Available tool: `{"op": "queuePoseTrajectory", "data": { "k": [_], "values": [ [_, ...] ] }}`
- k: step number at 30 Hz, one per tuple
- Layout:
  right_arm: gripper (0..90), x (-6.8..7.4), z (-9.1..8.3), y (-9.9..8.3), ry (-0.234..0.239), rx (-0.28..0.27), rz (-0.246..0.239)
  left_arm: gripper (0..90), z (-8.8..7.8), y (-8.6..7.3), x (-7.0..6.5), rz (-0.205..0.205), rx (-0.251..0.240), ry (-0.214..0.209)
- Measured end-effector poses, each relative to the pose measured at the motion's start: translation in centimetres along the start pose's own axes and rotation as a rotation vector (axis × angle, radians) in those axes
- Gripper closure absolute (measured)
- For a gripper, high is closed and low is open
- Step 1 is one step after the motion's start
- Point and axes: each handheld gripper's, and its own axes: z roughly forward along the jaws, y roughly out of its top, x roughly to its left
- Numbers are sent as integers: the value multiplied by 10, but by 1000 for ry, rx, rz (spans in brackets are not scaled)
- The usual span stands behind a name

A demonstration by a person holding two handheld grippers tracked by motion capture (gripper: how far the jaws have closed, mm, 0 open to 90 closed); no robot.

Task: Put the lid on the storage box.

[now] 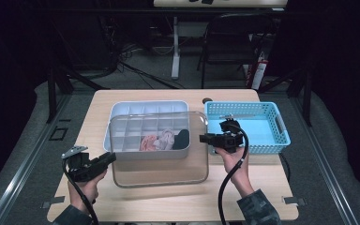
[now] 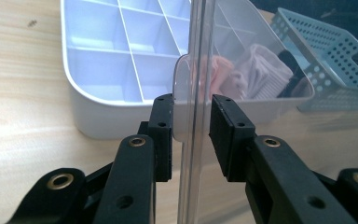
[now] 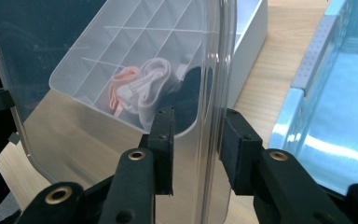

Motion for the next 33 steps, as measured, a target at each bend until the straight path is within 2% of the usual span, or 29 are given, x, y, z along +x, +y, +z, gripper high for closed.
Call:
{"op": "queuePoseTrajectory", "data": {
  "k": [7,14,18,27,33],
  "values": [
    [677,2,7,11,-7,0,-8,705,2,7,5,1,-11,9],
    [676,3,11,22,-8,7,-5,704,4,21,9,15,18,9],
    [676,4,13,30,-17,16,-1,704,8,29,11,5,38,6],
    [675,4,16,48,-8,10,14,702,8,49,12,20,8,18],
    [670,6,22,64,-14,1,12,698,11,66,16,35,7,33]
  ]
}}
